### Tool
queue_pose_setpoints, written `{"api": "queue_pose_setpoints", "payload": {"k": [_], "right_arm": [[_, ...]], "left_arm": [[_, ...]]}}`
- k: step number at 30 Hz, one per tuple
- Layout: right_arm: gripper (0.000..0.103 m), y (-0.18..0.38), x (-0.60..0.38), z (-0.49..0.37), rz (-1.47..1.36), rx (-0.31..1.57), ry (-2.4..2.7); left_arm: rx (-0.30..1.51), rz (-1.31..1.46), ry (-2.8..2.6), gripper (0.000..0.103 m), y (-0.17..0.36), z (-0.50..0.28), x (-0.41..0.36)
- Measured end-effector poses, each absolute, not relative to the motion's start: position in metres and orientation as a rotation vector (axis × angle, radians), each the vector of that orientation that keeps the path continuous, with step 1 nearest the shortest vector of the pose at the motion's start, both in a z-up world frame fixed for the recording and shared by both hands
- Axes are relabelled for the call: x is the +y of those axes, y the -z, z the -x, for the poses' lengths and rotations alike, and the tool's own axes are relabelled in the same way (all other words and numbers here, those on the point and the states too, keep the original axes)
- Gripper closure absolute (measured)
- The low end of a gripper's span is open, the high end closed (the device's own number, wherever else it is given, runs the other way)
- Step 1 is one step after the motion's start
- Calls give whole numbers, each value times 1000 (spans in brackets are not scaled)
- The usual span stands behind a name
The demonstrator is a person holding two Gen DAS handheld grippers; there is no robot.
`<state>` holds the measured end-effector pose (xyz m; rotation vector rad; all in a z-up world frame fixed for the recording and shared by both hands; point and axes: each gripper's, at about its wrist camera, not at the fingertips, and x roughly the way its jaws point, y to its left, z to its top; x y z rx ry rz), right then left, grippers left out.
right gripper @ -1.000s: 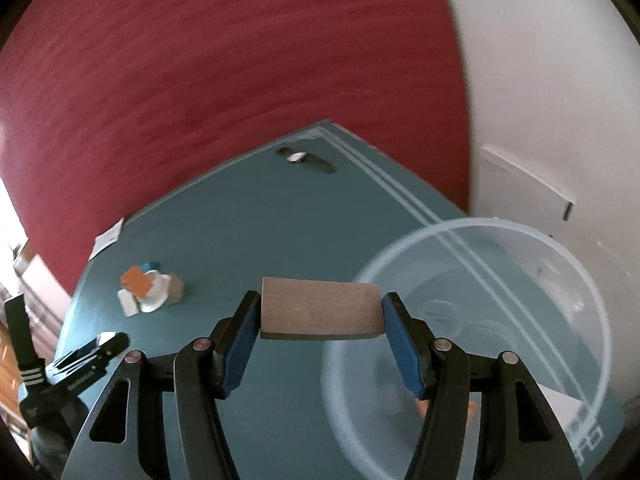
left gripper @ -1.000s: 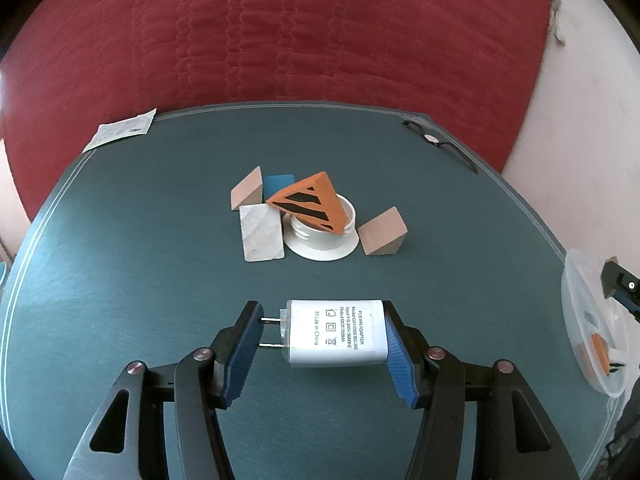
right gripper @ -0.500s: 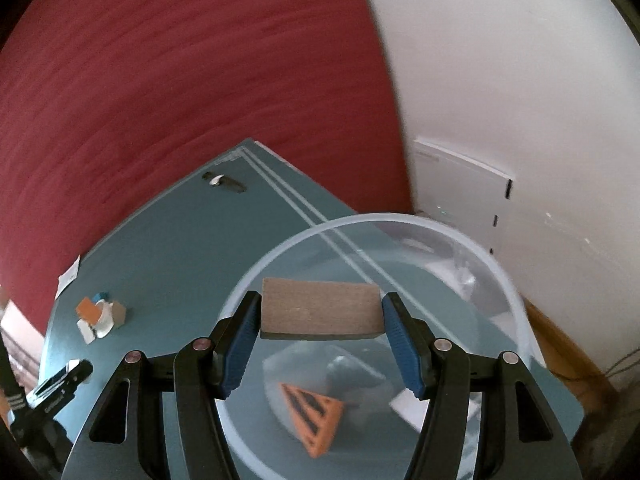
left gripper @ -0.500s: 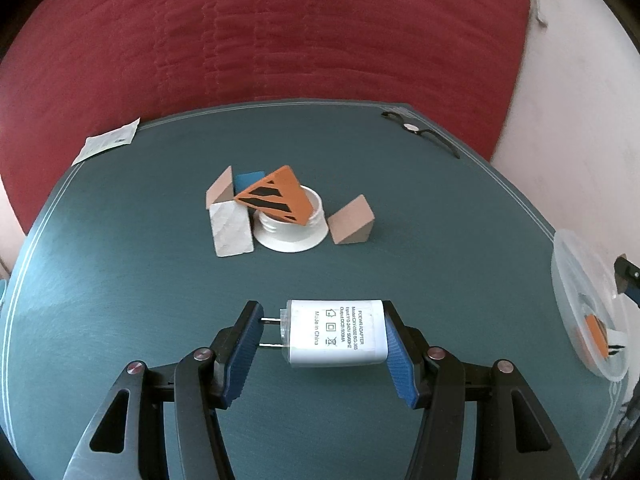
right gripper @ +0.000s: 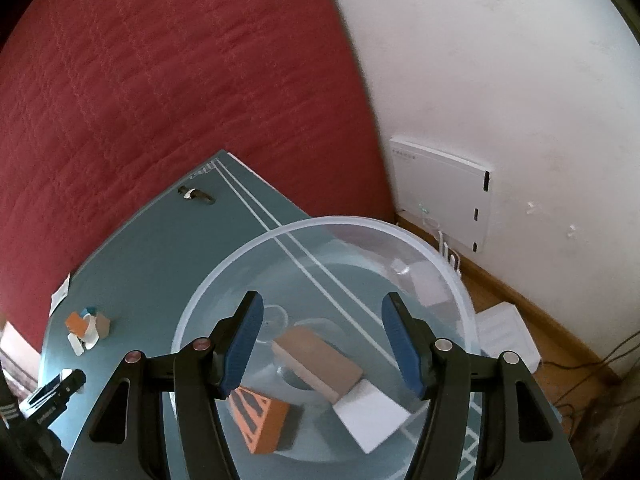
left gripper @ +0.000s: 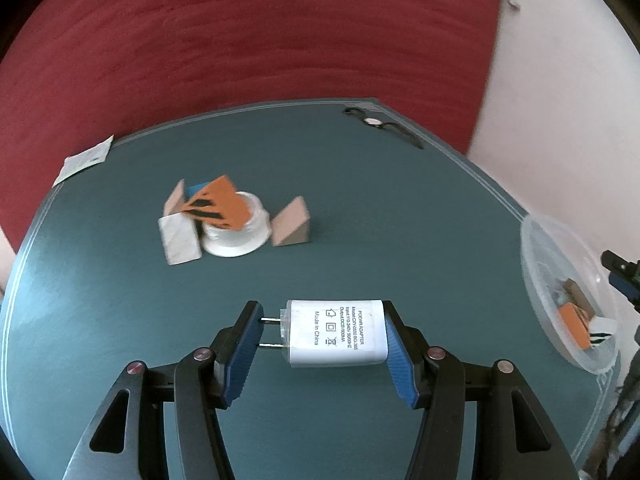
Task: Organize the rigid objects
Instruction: 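Carry the tan block with the right tool into the clear bowl and open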
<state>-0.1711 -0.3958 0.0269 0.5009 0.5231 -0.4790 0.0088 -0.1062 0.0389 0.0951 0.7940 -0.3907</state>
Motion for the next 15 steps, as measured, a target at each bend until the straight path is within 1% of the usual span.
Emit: {"api": "queue_pose_setpoints", "payload": {"k": [15], "right_arm": [[40,-20,-410,193,-462,500,501]], "left_arm": [[769,-205,599,42,-56,24,-196]]}}
